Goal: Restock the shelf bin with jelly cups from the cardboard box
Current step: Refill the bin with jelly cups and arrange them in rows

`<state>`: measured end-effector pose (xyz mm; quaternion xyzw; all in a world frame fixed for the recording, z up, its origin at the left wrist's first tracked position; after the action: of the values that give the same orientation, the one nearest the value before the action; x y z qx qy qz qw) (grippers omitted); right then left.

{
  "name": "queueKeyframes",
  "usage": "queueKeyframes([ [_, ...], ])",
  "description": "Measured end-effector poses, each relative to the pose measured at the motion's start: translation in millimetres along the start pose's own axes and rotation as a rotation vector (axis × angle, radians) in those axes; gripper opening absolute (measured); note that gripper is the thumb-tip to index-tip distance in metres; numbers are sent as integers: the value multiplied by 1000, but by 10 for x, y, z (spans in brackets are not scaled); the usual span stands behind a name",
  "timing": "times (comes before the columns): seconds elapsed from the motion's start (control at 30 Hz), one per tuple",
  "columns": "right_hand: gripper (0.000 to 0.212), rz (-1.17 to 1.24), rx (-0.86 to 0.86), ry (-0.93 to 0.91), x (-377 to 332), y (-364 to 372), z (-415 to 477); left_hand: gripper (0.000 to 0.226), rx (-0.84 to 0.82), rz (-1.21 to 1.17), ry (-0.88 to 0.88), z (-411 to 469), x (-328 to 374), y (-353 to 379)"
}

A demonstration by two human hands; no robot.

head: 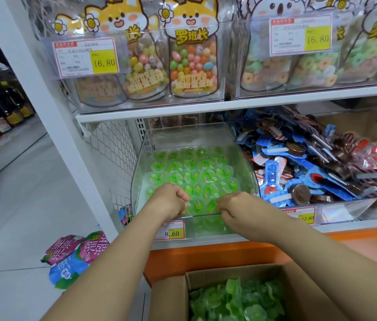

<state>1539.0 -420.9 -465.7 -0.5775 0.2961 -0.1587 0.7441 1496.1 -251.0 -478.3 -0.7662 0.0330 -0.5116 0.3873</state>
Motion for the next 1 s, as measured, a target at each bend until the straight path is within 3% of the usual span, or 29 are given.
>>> queueKeyframes([
  [0.13,39,-11,-17,2,27,58,-9,22,27,84,22,39,-42,4],
  [0.3,36,13,66,-48,-7,-20,-40,18,78,201,110,-10,37,-38],
  [0.4,34,90,265,-144,-77,-140,-121,9,309,333,308,-170,163,-159],
  [0.5,28,216,446,-194,-152,-159,-369,9,587,90,649,-615,187,-167],
  [0.6,22,297,408,-118,-137,118,-688,14,392,-10,865,-1028,-41,272],
  [0.7,16,268,241,115,135,668,-968,17,177,57,759,-1071,-529,866],
  [0.77,11,289,98,324,393,1069,-1163,14,118,79,549,-1017,-878,1166],
  [0.87,40,302,-173,541,678,1590,-1400,23,-31,130,221,-917,-1385,1532],
  [1.0,61,305,-372,650,827,2080,-1529,47,-196,322,35,-878,-1757,1900],
])
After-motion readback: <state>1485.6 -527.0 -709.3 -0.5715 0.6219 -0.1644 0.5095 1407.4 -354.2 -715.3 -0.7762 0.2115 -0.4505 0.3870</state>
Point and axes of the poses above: each hand's wrist, its own z-axis towards the middle knuckle, its own y-axis out of the palm, x = y × z, the point moved 4 cm from there along z, towards the middle knuckle, and after that the axes turned 11 degrees about x, right-handed, at the moved point
